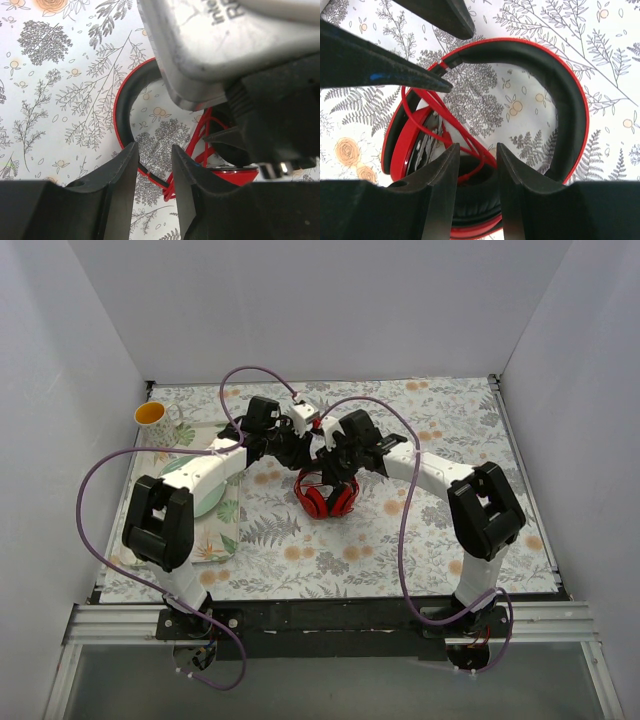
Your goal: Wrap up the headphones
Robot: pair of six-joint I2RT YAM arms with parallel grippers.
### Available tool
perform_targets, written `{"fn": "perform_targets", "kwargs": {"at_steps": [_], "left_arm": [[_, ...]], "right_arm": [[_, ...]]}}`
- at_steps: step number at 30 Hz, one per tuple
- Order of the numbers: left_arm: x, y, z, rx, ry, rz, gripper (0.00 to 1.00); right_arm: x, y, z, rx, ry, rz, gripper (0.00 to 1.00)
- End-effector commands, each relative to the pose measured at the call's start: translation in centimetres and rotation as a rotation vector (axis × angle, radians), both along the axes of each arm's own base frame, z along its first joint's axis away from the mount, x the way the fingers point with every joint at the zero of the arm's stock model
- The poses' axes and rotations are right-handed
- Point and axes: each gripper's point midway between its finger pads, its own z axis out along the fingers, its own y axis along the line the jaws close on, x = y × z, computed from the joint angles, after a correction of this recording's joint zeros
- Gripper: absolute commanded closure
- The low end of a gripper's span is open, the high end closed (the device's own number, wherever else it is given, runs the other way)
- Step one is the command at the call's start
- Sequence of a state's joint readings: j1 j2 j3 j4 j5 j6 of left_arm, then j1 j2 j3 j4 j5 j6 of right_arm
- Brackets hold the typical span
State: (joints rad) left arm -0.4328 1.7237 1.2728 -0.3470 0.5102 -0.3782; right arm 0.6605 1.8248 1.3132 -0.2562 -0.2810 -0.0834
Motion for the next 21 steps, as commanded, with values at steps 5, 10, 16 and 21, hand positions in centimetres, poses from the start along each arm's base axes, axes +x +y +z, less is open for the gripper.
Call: {"fn": "perform_targets", "kwargs": {"at_steps": [5,10,16,21], "left_arm": [[-2.7,1.0,-1.6,0.067,0.058,-0.032,0.67],[-3.1,1.0,-1.3,0.061,0.057,-0.042,0.67],[-3.5,1.2,-2.7,0.078,0.092,-0.042,0.67],[-4.1,0.9,-4.5,0.100,0.137,-0.049,0.67]], "right_arm": [[4.7,3.3,5.8,0.156,-0.191,0.006,0.71],[3.5,1.9,5.5,0.132,-0.196,-0.001,0.98],[1.7,-0.7,4.3,0.057,-0.206,-0.012,0.99],[1.2,-1.2,2.9,0.019,-0.172,-0.003,0.98]]}}
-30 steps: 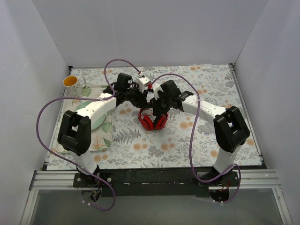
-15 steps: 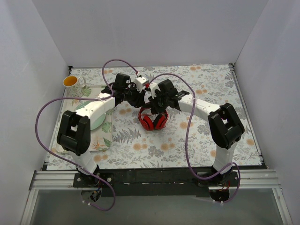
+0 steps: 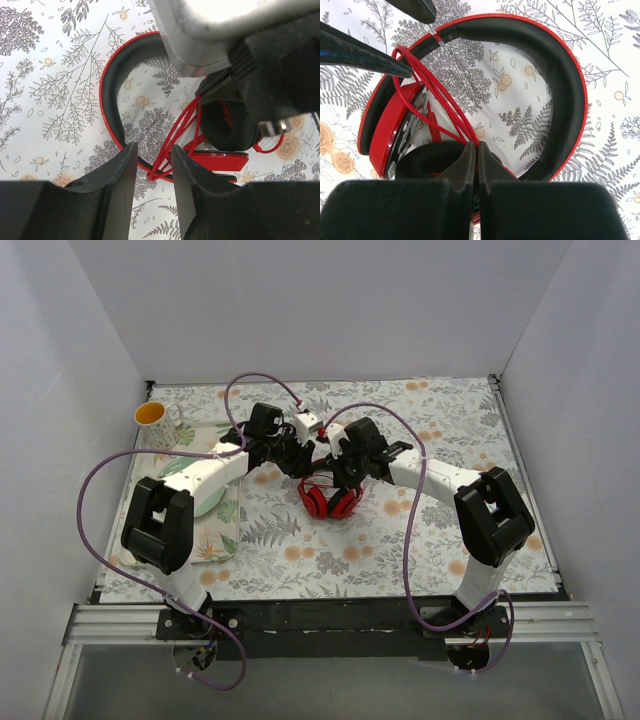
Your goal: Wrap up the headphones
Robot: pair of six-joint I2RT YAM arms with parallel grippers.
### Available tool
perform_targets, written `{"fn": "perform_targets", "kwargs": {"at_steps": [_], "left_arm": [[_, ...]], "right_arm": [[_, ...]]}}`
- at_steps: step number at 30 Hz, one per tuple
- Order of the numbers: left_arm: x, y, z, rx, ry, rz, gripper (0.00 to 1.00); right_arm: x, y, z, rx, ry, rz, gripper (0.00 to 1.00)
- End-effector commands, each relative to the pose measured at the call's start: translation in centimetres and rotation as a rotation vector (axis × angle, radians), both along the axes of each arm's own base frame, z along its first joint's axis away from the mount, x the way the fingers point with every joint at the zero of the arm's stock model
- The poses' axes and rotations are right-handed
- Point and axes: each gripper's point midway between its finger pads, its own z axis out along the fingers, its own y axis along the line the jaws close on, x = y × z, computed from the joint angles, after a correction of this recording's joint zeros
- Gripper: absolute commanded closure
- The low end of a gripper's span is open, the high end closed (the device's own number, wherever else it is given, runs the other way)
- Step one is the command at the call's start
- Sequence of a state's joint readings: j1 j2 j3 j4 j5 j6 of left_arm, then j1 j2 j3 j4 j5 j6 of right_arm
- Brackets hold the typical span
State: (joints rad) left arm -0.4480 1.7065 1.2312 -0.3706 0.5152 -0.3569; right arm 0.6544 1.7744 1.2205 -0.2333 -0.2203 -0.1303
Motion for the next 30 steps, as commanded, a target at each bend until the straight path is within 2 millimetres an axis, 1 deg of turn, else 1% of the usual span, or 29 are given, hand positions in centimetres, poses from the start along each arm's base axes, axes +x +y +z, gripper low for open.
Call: {"fn": "perform_targets", "kwargs": {"at_steps": [1,4,6,7,8,10,11,12,13,15,16,17,19,20,22,23,26,29,30], "left_arm": [[-2.6,0.8,-3.6,0.083,0.110,-0.019,0.67],[-2.6,1.1,-4.7,0.109,0.121,-0.011,0.67],[-2.7,1.3,-5.7,0.128,0.136,-0.005,0.67],[-2.7,1.2,-5.8,0.132,0.133,-0.007,0.67],[-2.5,1.3,-6.0,0.138,0.131,-0.004,0.67],[-2.4,1.2,-6.0,0.138,0.132,-0.003,0.68],[-2.3,1.0,-5.7,0.130,0.129,-0.005,0.68],[-2.1,0.8,-5.4,0.122,0.122,-0.008,0.68],[-2.0,0.7,-5.0,0.116,0.117,-0.011,0.67],[-1.9,0.4,-4.4,0.098,0.107,-0.018,0.67],[-1.9,0.3,-4.1,0.095,0.103,-0.022,0.66],[-1.9,0.3,-3.8,0.090,0.097,-0.027,0.66],[-1.8,0.2,-3.3,0.086,0.089,-0.034,0.63],[-1.8,0.2,-2.9,0.083,0.081,-0.035,0.61],[-1.8,0.2,-2.6,0.085,0.078,-0.034,0.58],[-1.8,0.2,-2.5,0.085,0.074,-0.036,0.53],[-1.8,0.2,-1.9,0.085,0.067,-0.039,0.44],[-1.6,0.3,-1.5,0.089,0.061,-0.035,0.40],[-1.5,0.4,-1.5,0.097,0.060,-0.030,0.38]], "right_arm": [[1.7,1.0,4.0,0.077,-0.127,0.017,0.98],[1.8,0.8,3.7,0.062,-0.119,0.012,0.97],[1.7,0.8,3.9,0.061,-0.119,0.010,0.94],[1.7,0.8,4.0,0.061,-0.121,0.009,0.92],[1.7,0.8,4.5,0.068,-0.127,0.007,0.83],[1.7,0.8,5.1,0.073,-0.133,0.007,0.75],[1.8,0.8,6.0,0.082,-0.149,0.006,0.68],[1.8,0.8,6.3,0.086,-0.154,0.006,0.64],[1.6,0.7,6.6,0.083,-0.152,0.009,0.61],[1.6,0.7,8.1,0.096,-0.176,0.017,0.57],[1.5,0.6,8.4,0.095,-0.180,0.018,0.55],[1.4,0.4,9.3,0.100,-0.194,0.020,0.48],[1.3,0.3,10.1,0.108,-0.213,0.027,0.42],[1.0,0.3,11.0,0.122,-0.223,0.036,0.37],[1.1,0.2,12.2,0.149,-0.233,0.045,0.32],[0.7,0.3,13.0,0.176,-0.231,0.065,0.29],[0.8,-0.1,14.7,0.230,-0.243,0.077,0.24],[1.8,-1.0,15.4,0.255,-0.248,0.049,0.22],[2.6,-1.7,15.5,0.263,-0.256,0.021,0.22]]}}
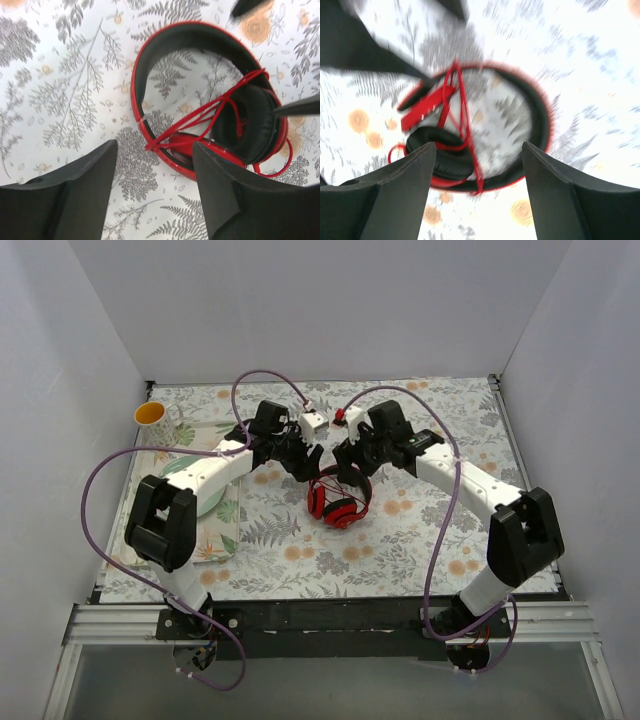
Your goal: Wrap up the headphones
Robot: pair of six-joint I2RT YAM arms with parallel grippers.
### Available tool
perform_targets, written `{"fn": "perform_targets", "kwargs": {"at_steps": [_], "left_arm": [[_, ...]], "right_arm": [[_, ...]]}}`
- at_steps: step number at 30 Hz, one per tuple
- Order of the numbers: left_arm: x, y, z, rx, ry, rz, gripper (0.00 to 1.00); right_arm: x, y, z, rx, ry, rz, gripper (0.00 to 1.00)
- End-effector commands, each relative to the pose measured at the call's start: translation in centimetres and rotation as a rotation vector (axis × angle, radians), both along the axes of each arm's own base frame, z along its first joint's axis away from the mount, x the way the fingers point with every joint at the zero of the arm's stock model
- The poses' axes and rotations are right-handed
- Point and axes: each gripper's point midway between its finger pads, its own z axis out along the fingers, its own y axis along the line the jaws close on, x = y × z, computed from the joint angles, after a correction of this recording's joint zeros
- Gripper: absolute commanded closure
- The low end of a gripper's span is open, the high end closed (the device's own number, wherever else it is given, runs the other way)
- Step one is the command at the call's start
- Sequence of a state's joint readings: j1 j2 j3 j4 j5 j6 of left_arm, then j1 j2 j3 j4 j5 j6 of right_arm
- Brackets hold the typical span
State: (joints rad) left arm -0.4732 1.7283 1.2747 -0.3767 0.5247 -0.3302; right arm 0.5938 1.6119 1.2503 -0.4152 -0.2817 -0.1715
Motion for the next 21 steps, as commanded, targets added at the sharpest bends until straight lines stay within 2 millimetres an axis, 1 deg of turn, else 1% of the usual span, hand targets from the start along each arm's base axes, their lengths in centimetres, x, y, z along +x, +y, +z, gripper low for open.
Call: {"fn": "perform_targets", "kwargs": {"at_steps": [1,2,3,4,5,6,7,8,9,10,11,12,13,14,15,16,17,18,19,21], "left_arm": [[-1.7,1.9,-2.0,0.106,0.088,0.025,0.37],[-1.4,1.9,-1.7,0.107,0.077,0.030,0.35],[-1.4,2.0,-1.5,0.108,0.076,0.037,0.32],[-1.3,2.1,-0.9,0.106,0.065,0.040,0.30],[-1.2,2.1,-0.6,0.107,0.059,0.049,0.29],[-1.1,2.2,-0.1,0.103,0.050,0.058,0.28],[-0.9,2.3,0.6,0.098,0.036,0.068,0.27],[-0.8,2.5,1.0,0.097,0.025,0.081,0.26],[-0.6,2.6,1.7,0.091,0.013,0.088,0.25],[-0.4,2.9,2.0,0.093,0.007,0.101,0.23],[-0.4,3.2,2.9,0.086,-0.010,0.110,0.22],[-0.3,3.6,3.1,0.095,-0.017,0.122,0.21],[-0.1,4.0,3.5,0.095,-0.027,0.137,0.19],[0.0,4.4,4.1,0.094,-0.039,0.152,0.18],[0.1,5.0,4.2,0.111,-0.049,0.169,0.17],[0.4,5.9,4.1,0.121,-0.050,0.195,0.17],[0.5,6.4,4.1,0.128,-0.052,0.210,0.17],[0.5,7.0,4.6,0.130,-0.062,0.224,0.17],[0.7,8.1,4.4,0.141,-0.061,0.253,0.16],[0.7,9.1,4.8,0.147,-0.075,0.276,0.16]], "right_arm": [[4.3,1.0,9.8,0.248,-0.231,-0.026,0.22],[5.0,0.5,9.0,0.241,-0.222,-0.063,0.24],[6.1,-0.6,8.6,0.237,-0.220,-0.117,0.25],[6.9,-1.1,8.2,0.231,-0.220,-0.153,0.26],[7.9,-1.9,6.9,0.204,-0.200,-0.203,0.27],[8.6,-2.7,6.2,0.189,-0.189,-0.235,0.28],[9.0,-3.1,5.3,0.164,-0.177,-0.258,0.29],[9.5,-3.3,3.8,0.134,-0.155,-0.268,0.29],[9.7,-3.3,3.2,0.120,-0.144,-0.267,0.30],[9.7,-3.2,2.6,0.115,-0.129,-0.256,0.30],[9.7,-2.9,1.3,0.105,-0.099,-0.247,0.30],[9.6,-2.8,0.8,0.105,-0.083,-0.236,0.31],[9.4,-2.5,-0.4,0.100,-0.051,-0.223,0.31],[9.2,-2.3,-1.0,0.098,-0.032,-0.216,0.32],[9.0,-2.2,-1.5,0.096,-0.016,-0.210,0.32],[8.7,-2.1,-2.7,0.087,0.014,-0.201,0.33],[8.5,-2.1,-3.2,0.081,0.031,-0.197,0.34],[8.4,-2.2,-3.8,0.071,0.045,-0.193,0.34],[8.0,-2.1,-4.7,0.064,0.068,-0.183,0.35],[7.6,-2.2,-5.7,0.045,0.092,-0.176,0.36]]}}
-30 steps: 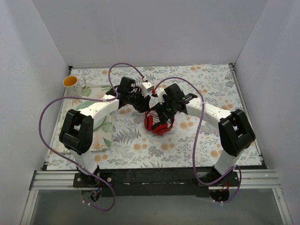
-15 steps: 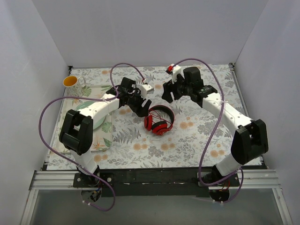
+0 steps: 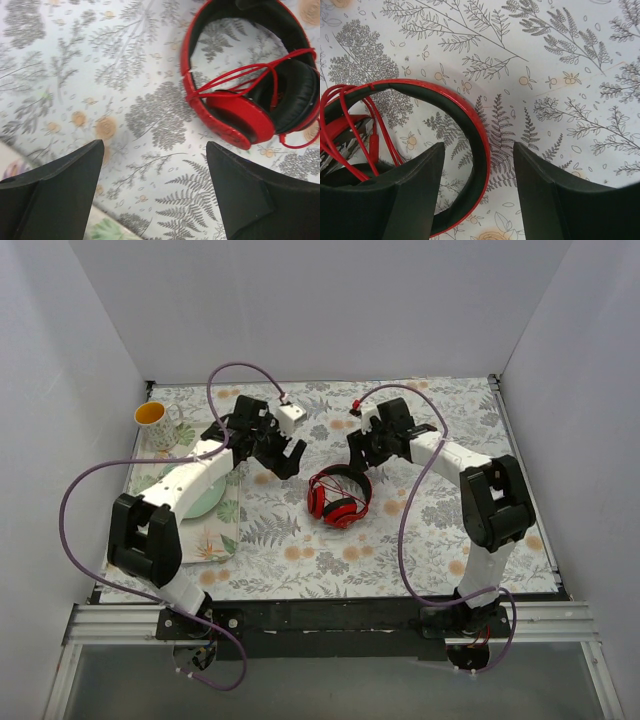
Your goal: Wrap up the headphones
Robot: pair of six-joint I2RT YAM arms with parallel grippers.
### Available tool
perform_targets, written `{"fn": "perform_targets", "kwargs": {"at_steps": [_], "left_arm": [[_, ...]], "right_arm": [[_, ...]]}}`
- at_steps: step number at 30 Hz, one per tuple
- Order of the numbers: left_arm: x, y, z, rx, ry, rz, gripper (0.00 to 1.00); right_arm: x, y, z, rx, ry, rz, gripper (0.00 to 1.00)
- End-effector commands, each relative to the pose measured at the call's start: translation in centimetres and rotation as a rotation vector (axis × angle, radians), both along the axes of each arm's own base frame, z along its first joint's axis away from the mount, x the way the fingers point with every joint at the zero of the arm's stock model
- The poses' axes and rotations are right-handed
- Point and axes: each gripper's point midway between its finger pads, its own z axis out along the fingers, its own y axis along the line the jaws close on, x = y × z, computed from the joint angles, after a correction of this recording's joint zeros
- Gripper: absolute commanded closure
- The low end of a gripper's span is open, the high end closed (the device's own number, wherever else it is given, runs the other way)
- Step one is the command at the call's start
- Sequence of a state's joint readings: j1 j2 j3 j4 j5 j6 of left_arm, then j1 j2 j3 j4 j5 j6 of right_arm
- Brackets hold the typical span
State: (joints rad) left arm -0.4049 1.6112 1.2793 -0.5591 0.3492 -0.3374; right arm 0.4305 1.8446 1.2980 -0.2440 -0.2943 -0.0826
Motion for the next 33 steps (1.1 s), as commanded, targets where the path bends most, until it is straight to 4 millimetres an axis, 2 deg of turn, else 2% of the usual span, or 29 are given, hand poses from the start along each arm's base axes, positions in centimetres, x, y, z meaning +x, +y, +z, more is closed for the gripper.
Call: {"fn": "perform_targets", "kwargs": {"at_steps": [1,3,9,12,13,14,15,17,18,19,21,22,24,25,28,33], "left_arm": [[0.8,3.6,3.1,0.025,-0.091,0.095,0.16],[0.8,4.5,3.3,0.029,-0.104,0.121,0.15],[0.7,5.6,4.0,0.035,-0.126,0.144,0.14],[0.6,6.0,4.2,0.045,-0.139,0.151,0.14],[0.6,6.1,4.3,0.045,-0.144,0.157,0.14],[0.7,6.4,4.4,0.050,-0.151,0.163,0.13],[0.6,6.7,4.1,0.062,-0.148,0.172,0.13],[0.4,7.1,4.3,0.069,-0.157,0.180,0.13],[0.4,7.4,4.2,0.080,-0.158,0.185,0.13],[0.2,7.6,4.0,0.088,-0.155,0.187,0.13],[0.0,8.0,4.1,0.094,-0.162,0.196,0.12],[-0.2,8.2,3.7,0.101,-0.155,0.199,0.13],[-0.4,8.5,3.7,0.103,-0.156,0.207,0.11],[-0.5,8.6,3.6,0.107,-0.155,0.209,0.11],[-1.0,9.2,2.9,0.125,-0.138,0.221,0.11],[-1.8,10.0,2.2,0.143,-0.120,0.234,0.11]], "right_arm": [[-0.5,0.6,-0.9,-0.006,0.031,0.039,0.36],[-0.8,0.3,-1.9,-0.030,0.049,0.036,0.38],[-1.4,-0.7,-4.0,-0.119,0.073,0.030,0.44],[-2.2,-1.3,-4.8,-0.168,0.085,0.024,0.51],[-2.5,-1.6,-4.9,-0.184,0.086,0.016,0.58],[-2.8,-1.7,-5.0,-0.193,0.087,0.008,0.61],[-4.1,-2.5,-6.1,-0.212,0.120,-0.014,0.63],[-4.4,-3.7,-5.4,-0.229,0.090,-0.064,0.70],[-5.8,-4.8,-6.4,-0.255,0.118,-0.092,0.73],[-5.8,-5.7,-5.2,-0.270,0.076,-0.136,0.77],[-6.7,-7.1,-5.0,-0.285,0.070,-0.204,0.80],[-7.9,-8.1,-4.9,-0.294,0.066,-0.218,0.82],[-9.4,-8.3,-5.0,-0.259,0.093,-0.251,0.81],[-11.0,-8.7,-5.3,-0.237,0.121,-0.271,0.80],[-13.2,-9.9,-6.0,-0.224,0.152,-0.327,0.80],[-14.4,-11.9,-6.4,-0.255,0.159,-0.381,0.80]]}}
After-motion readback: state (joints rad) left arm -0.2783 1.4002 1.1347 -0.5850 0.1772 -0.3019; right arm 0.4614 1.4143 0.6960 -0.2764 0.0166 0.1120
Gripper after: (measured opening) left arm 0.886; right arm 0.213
